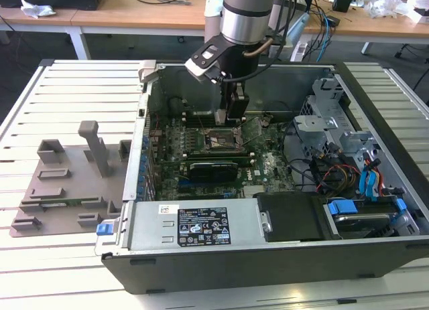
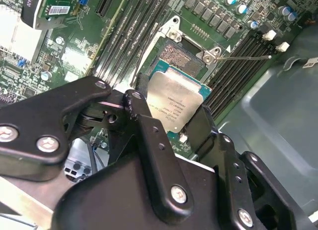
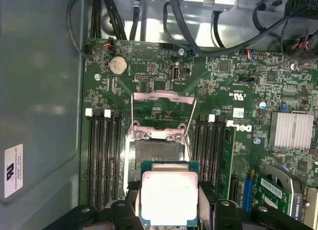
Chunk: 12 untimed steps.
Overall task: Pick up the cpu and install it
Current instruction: 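Place the cpu into insertion slot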
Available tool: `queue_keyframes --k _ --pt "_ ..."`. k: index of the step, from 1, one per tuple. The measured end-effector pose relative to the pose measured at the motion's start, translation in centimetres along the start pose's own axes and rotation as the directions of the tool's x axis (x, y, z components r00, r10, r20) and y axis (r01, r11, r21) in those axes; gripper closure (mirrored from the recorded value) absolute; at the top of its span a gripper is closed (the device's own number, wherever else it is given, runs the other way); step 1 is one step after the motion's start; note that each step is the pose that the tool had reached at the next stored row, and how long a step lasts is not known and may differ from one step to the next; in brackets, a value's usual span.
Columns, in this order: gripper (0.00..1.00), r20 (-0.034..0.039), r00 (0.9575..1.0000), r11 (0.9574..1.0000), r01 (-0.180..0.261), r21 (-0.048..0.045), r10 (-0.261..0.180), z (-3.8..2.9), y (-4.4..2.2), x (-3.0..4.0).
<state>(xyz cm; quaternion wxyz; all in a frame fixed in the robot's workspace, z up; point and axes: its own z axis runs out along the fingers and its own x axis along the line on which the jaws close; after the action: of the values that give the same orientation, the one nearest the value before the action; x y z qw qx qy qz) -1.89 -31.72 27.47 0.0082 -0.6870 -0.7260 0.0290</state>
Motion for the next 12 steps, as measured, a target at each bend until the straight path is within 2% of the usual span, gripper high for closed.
queue_keyframes --k 9,12 --pt "0.45 0.0 1.0 1.0 0.0 0.0 0.0 1.01 0.05 0.03" --pt "0.45 0.0001 1.0 1.0 0.0 0.0001 0.0 1.26 0.1 0.67"
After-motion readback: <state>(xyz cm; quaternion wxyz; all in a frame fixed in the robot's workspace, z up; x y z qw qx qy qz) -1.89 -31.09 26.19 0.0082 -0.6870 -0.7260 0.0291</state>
